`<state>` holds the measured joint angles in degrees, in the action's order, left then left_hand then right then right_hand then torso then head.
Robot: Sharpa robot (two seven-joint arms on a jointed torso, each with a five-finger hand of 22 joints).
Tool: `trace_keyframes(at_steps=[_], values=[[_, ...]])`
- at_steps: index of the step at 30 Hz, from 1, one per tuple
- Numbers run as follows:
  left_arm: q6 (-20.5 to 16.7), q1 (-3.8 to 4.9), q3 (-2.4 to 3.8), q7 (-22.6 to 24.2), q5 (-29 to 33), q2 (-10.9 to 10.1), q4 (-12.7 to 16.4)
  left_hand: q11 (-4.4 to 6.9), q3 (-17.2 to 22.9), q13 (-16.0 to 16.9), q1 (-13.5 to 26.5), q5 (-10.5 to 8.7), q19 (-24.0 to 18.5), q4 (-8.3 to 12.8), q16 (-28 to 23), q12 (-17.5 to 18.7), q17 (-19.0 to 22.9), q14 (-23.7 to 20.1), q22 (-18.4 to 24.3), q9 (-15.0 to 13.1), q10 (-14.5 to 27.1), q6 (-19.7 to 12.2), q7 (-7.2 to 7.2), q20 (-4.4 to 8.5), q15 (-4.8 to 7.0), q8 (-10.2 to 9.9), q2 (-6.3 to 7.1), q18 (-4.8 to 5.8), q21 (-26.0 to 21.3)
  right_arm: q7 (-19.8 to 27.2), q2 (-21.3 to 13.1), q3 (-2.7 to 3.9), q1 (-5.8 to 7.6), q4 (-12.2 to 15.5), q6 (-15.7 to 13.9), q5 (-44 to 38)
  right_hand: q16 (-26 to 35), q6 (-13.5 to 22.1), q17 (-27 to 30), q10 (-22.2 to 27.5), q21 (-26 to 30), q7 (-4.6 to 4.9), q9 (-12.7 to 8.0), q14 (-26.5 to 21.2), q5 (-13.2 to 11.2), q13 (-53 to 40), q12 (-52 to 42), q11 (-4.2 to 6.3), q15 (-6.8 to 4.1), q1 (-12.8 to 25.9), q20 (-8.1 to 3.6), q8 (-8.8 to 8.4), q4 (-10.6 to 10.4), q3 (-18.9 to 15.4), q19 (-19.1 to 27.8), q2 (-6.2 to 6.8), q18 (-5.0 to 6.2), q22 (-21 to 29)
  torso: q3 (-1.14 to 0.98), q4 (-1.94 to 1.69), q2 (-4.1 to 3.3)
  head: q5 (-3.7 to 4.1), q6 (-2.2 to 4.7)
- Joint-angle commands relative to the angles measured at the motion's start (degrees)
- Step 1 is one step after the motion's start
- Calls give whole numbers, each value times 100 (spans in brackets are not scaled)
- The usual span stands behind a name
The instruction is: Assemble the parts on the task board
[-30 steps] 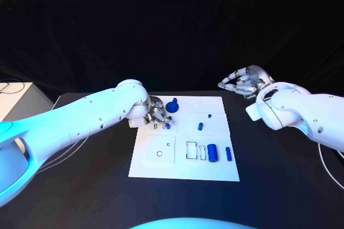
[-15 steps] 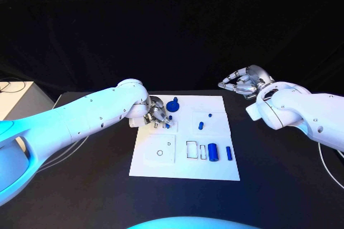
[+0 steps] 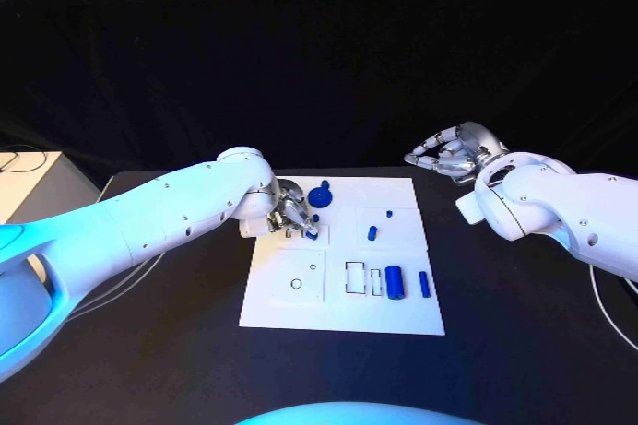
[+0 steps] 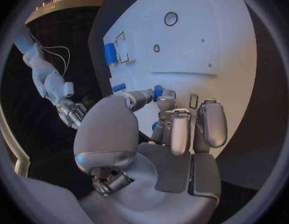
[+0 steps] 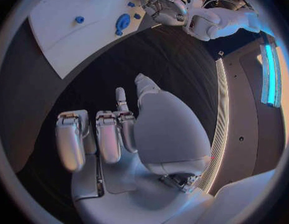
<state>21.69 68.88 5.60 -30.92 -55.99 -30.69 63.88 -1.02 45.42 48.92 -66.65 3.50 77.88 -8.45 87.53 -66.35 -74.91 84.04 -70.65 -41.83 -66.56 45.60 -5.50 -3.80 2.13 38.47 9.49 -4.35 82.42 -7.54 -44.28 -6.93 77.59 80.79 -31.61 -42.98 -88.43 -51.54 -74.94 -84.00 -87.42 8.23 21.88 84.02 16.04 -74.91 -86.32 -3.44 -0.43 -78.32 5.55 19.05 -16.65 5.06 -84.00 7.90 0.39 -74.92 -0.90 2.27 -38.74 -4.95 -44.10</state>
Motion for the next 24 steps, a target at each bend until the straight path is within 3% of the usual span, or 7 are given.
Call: trace_keyframes(at_steps=[1,5,10,13,20,24], values=[[-22,4,3,47,320,-56,69,45,749,83,134,87,23,542,34,-30,-1083,413,-59,-663,-128,15,59,28,47,216,-114,29,14,5,4,-2,-5,-6,88,-55,19,38,-992,-118,-8,-7,6,480,-36,-1035,11,-13,-21,54,-26,23,-6,21,-485,-2,27,-1324,-2,-1,1,1,-1],[-91,5,12,44,426,-172,216,55,1090,142,491,413,53,764,54,-80,-1124,433,-113,-956,-189,-23,78,47,65,403,-109,38,41,1,-6,-5,-10,-12,88,-55,18,40,-993,-123,-9,-7,7,481,-37,-1040,8,-13,-21,55,-26,23,-5,22,-485,-3,27,-1324,-2,-9,8,4,11],[-251,5,18,47,466,-302,395,75,1173,197,651,689,95,883,80,-125,-1176,457,-180,-1080,-243,-1,98,63,84,466,-91,50,72,0,-17,-7,-16,-12,85,-55,18,40,-993,-123,-9,-7,7,481,-37,-1040,8,-13,-21,55,-26,23,-5,22,-485,-3,27,-1324,0,-14,8,1,21],[-424,6,18,54,429,-375,488,102,1206,286,758,1036,162,967,132,-188,-1279,503,-281,-1158,-338,63,129,85,111,507,-45,70,119,-1,-27,-9,-19,-12,81,-54,18,40,-993,-123,-9,-7,7,481,-37,-1040,8,-13,-21,55,-26,23,-5,22,-485,-3,27,-1324,-2,-15,9,-11,16],[-953,4,13,91,127,-461,635,240,1188,691,1005,2170,275,1130,247,-438,-1509,596,-420,-1287,-763,364,263,189,239,552,119,97,184,2,-46,-11,-28,-17,64,-54,22,52,-982,-113,1,-6,16,478,-37,-1030,15,-13,-21,62,-26,21,-3,24,-481,-4,30,-1317,-2,-12,9,-43,30],[-1165,2,4,107,-167,-457,701,267,1168,779,1041,2369,305,1156,247,-486,-1509,596,-459,-1322,-844,418,290,215,266,552,138,106,199,7,-51,-12,-32,-19,51,-54,22,54,-983,-115,-1,-6,18,479,-35,-1032,14,-13,-21,64,-26,21,-3,24,-482,-4,29,-1318,-4,-5,3,-70,31]])
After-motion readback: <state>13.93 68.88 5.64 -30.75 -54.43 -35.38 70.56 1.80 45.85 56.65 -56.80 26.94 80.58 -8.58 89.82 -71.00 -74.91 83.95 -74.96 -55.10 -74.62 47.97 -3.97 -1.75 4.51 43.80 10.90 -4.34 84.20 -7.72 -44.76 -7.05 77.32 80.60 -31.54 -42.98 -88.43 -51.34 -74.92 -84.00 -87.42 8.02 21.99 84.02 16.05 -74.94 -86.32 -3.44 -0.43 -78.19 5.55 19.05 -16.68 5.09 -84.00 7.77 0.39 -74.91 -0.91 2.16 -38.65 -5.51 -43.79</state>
